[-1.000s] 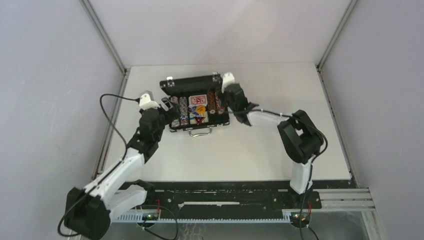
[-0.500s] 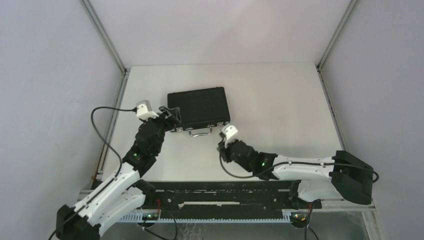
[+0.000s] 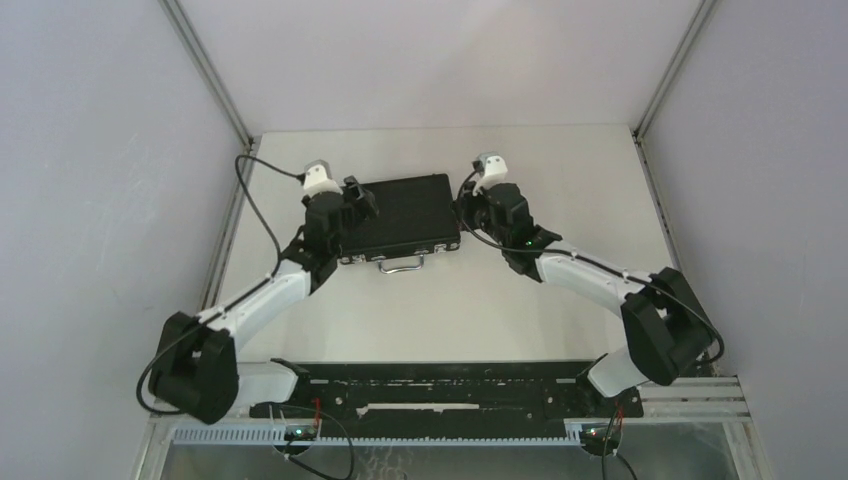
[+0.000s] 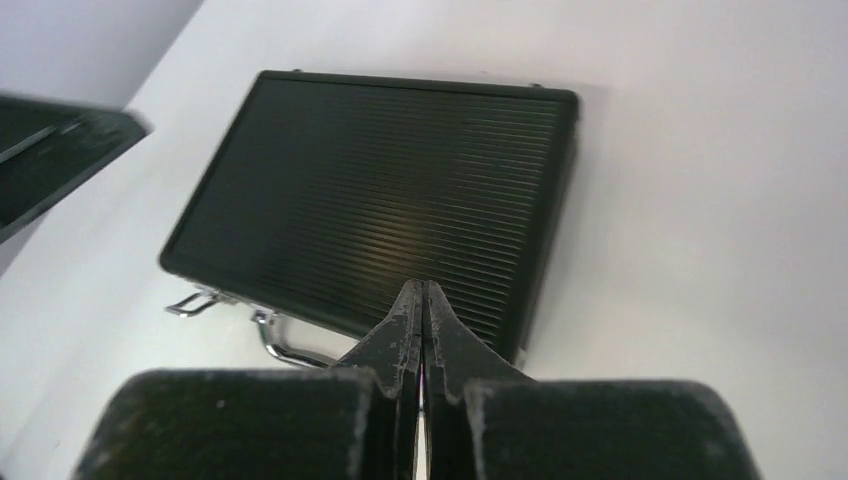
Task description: Pack up texas hold em set
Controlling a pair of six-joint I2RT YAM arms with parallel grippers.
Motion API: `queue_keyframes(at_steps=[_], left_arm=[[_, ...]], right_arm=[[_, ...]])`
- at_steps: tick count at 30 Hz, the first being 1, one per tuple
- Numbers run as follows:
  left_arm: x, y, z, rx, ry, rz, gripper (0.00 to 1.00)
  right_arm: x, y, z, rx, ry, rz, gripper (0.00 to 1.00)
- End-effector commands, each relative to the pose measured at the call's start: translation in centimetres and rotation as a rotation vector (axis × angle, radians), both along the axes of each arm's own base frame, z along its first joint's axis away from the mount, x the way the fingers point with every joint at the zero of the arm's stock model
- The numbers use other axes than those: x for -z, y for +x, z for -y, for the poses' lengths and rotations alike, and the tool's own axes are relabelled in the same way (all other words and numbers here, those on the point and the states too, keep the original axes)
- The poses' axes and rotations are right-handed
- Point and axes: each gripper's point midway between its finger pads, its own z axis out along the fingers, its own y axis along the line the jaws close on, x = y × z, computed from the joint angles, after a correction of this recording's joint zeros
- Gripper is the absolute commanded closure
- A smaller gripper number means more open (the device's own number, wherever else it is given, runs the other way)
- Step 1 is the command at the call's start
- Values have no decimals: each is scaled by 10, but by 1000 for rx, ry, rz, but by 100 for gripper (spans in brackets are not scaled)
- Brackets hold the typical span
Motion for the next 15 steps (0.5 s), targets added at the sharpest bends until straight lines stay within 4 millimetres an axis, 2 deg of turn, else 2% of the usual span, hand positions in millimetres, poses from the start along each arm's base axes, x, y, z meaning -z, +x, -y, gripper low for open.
queue_keyframes(at_steps=[1,4,6,8,11,15], left_arm=[[-27,42,27,153,-18,48,22],[8,57,39,225,-71,-48,24],[42,58,47,256,-101,-125,24],[82,51,52,268,-127,-254,24],[129,36,56,282,-179,-388,24],[163,18,49,267,-218,-490,25]], right_arm=[[-22,2,-42,-160,60,20,100],[-12,11,-54,-175,88,-5,100],[8,14,-56,-168,91,-57,100],[30,13,-52,-154,90,-109,100],[57,7,-45,-142,98,-171,100],[78,-3,-37,-126,78,-224,100]])
